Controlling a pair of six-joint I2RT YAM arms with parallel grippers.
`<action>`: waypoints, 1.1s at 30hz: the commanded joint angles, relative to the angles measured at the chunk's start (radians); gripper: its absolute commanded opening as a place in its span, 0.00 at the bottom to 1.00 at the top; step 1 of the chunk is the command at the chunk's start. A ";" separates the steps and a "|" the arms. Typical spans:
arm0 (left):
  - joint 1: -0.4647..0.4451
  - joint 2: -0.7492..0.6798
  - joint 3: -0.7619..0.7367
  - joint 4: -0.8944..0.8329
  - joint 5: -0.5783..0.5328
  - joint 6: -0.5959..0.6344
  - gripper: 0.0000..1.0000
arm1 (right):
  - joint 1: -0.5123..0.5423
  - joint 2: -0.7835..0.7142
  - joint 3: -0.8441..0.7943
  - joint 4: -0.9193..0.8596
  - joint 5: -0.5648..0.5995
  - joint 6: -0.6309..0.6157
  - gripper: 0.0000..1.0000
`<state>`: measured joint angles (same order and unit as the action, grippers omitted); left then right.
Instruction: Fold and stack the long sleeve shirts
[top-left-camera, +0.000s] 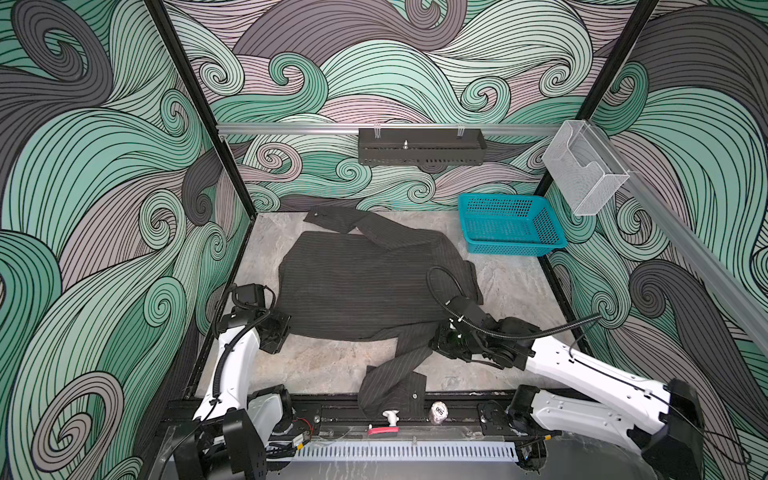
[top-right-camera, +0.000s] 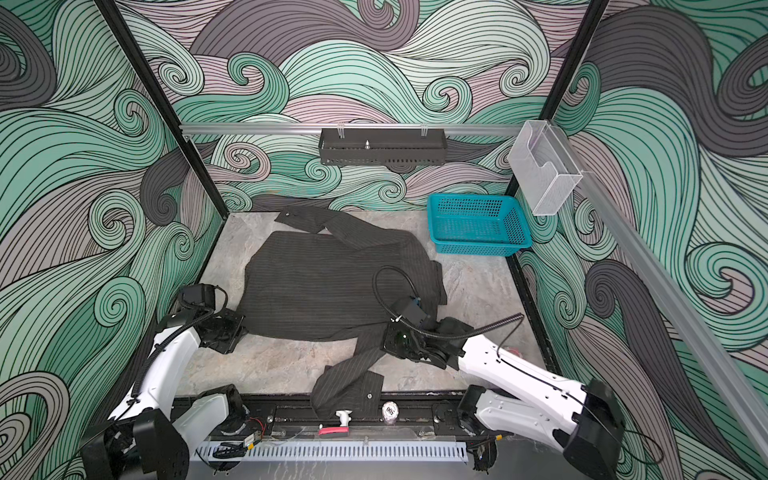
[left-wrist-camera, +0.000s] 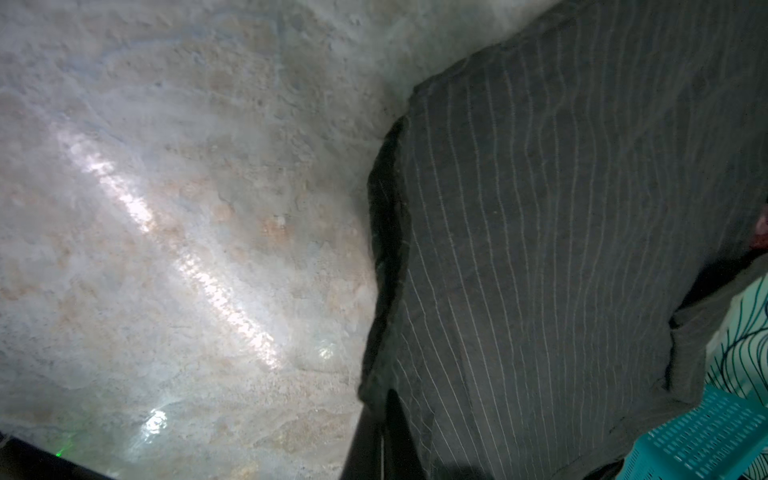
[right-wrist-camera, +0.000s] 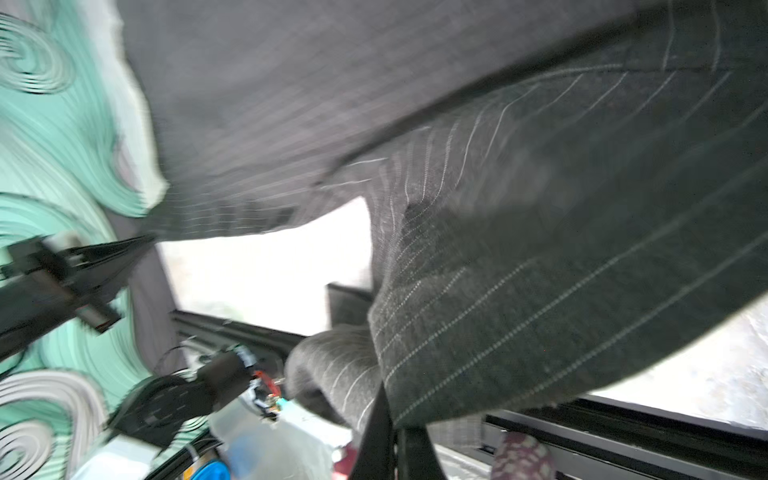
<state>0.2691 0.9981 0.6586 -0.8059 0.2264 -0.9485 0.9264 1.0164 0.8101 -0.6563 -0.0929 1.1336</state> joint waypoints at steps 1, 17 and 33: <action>0.008 0.010 0.056 -0.020 0.055 0.044 0.00 | -0.014 0.006 0.056 -0.096 0.014 -0.053 0.00; 0.008 0.291 0.299 -0.008 0.159 0.092 0.00 | -0.346 0.123 0.286 -0.071 -0.184 -0.164 0.00; 0.010 0.555 0.484 0.050 0.165 0.073 0.00 | -0.593 0.449 0.471 0.046 -0.364 -0.235 0.00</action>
<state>0.2729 1.5253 1.0958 -0.7456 0.3973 -0.8810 0.3588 1.4384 1.2381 -0.6399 -0.4213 0.9333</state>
